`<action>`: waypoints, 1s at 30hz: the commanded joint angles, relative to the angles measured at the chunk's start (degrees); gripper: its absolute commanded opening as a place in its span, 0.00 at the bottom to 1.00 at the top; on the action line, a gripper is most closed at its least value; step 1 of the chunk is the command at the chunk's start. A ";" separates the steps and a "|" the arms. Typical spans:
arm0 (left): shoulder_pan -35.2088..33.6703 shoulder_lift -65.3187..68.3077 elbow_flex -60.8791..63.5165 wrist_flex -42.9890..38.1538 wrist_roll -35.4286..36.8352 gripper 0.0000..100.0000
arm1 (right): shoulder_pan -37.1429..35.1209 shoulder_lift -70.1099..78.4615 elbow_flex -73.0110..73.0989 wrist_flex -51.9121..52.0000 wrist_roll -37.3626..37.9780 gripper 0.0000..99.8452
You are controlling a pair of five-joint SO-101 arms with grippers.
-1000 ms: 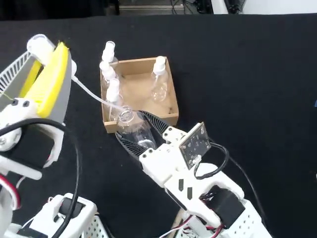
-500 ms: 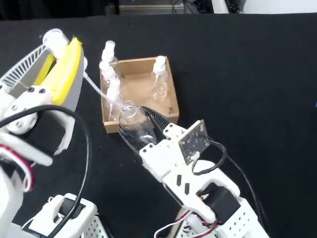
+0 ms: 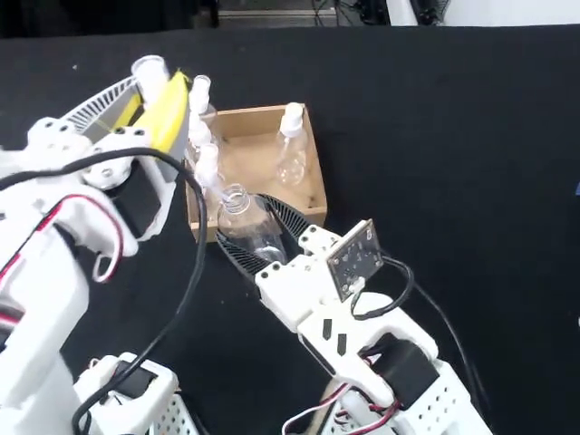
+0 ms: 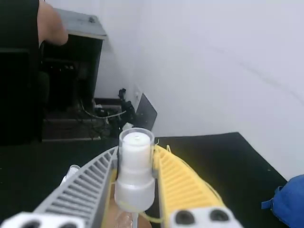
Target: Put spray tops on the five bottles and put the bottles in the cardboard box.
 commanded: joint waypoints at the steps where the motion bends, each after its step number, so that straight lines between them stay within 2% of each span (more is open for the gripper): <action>1: 5.32 -0.79 2.59 -0.79 -0.44 0.03 | 1.76 -1.63 -0.57 -1.67 0.18 0.01; 4: 11.47 -0.88 5.05 -0.79 -0.44 0.03 | 1.76 -1.63 -0.57 -1.67 0.18 0.01; 7: 13.23 -0.88 7.08 -0.62 -0.44 0.05 | 1.85 -1.63 -0.57 -1.67 0.18 0.01; 13: 13.14 -3.25 10.77 2.90 -0.53 0.25 | 1.85 -1.71 -0.57 -1.41 0.18 0.01; 15: 13.14 -5.01 10.77 4.22 -0.70 0.28 | 1.85 -1.71 -0.57 -1.41 0.18 0.01; 19: 13.05 -7.65 10.77 6.95 -1.05 0.25 | 1.93 -1.71 -0.57 -1.41 0.18 0.01; 22: 9.54 -8.88 10.77 8.70 -1.05 0.22 | 1.93 -1.71 -0.57 -1.41 0.18 0.01; 28: 4.62 -8.97 10.86 8.44 -0.97 0.20 | 1.93 -1.71 -0.66 -1.67 0.09 0.01; 30: 4.53 -8.44 11.74 5.27 -0.97 0.20 | 1.93 -1.71 -0.66 -1.67 0.09 0.01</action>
